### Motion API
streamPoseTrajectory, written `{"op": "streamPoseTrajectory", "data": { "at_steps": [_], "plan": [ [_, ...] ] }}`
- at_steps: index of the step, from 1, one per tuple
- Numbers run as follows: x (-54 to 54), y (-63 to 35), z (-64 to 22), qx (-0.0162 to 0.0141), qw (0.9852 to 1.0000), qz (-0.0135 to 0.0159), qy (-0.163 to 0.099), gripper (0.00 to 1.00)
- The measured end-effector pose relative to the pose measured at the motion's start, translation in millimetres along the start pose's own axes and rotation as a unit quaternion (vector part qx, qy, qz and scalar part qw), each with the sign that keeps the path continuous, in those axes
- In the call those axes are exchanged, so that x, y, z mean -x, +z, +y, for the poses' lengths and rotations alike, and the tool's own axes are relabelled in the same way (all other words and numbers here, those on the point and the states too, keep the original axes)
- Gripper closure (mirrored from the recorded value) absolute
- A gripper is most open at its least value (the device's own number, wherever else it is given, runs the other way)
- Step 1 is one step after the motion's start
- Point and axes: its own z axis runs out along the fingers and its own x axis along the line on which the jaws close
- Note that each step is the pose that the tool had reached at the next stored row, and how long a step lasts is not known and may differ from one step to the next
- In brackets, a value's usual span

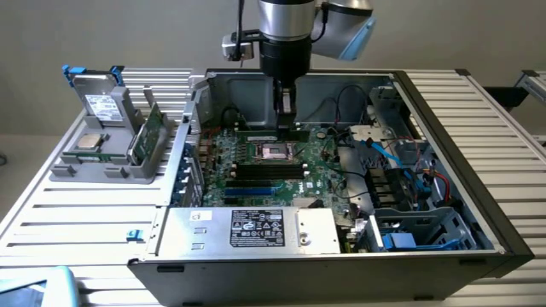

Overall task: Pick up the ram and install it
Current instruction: 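Insert the ram into the slot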

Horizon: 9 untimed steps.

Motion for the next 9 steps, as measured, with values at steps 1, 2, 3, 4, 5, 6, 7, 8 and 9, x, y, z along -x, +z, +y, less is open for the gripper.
{"op": "streamPoseTrajectory", "data": {
  "at_steps": [1,2,3,4,5,6,7,8,9],
  "plan": [
    [0.1,1.8,0.0,0.0,1.0,0.0001,0.0,0.86],
    [0.3,3.7,0.1,0.0,1.0,0.0,0.0,0.86],
    [0.4,5.5,0.2,0.0,1.0,0.0001,0.0,0.86],
    [0.5,7.2,0.2,0.0,1.0,0.0001,0.0,0.86],
    [0.7,9.1,0.2,0.0,1.0,0.0,0.0,0.86],
    [0.8,11.0,0.3,0.0,1.0,0.0,0.0,0.86],
    [0.9,12.8,0.3,0.0,1.0,0.0001,0.0,0.86],
    [1.1,14.6,0.4,0.0,1.0,0.0,0.0,0.86],
    [1.2,16.3,0.4,0.0,1.0,0.0001,0.0,0.86]
  ]
}}
